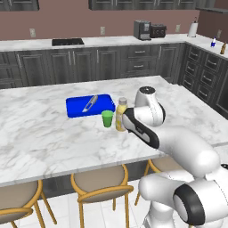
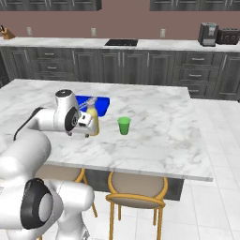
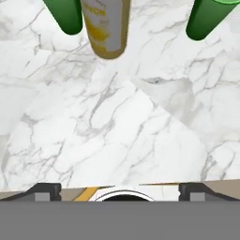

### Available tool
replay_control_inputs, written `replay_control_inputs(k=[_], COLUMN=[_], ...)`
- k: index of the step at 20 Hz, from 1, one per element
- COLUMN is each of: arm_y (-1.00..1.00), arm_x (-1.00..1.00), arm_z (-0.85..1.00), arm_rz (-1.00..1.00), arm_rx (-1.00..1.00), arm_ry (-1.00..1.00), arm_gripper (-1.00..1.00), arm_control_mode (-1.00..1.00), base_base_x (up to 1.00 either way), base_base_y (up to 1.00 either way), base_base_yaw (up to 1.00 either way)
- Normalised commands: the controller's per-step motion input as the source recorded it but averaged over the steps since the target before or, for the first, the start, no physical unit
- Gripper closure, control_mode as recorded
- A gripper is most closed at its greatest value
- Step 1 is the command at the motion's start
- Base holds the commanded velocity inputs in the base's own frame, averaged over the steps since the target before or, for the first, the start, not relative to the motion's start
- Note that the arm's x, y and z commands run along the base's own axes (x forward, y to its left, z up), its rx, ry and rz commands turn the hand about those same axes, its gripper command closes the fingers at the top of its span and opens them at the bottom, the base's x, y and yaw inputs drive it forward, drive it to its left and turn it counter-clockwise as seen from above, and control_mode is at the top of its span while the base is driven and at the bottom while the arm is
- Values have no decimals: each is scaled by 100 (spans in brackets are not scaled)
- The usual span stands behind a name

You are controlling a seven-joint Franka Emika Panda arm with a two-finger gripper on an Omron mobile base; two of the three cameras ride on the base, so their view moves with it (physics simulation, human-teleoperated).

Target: Place the drinks on the dining counter in a tight cluster.

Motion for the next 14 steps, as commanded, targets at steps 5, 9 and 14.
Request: replay_control_inputs(k=[5, 9, 14], arm_y=[0, 0, 0], arm_x=[-3, 0, 0], arm_z=[0, 0, 0], arm_rz=[0, 0, 0], arm_rx=[0, 0, 0], arm_ry=[0, 0, 0], arm_gripper=[-100, -100, -100], arm_control_mode=[100, 100, 100], base_base_x=[-16, -59, -42], base_base_y=[0, -2, -13], base_base_yaw=[-1, -5, -31])
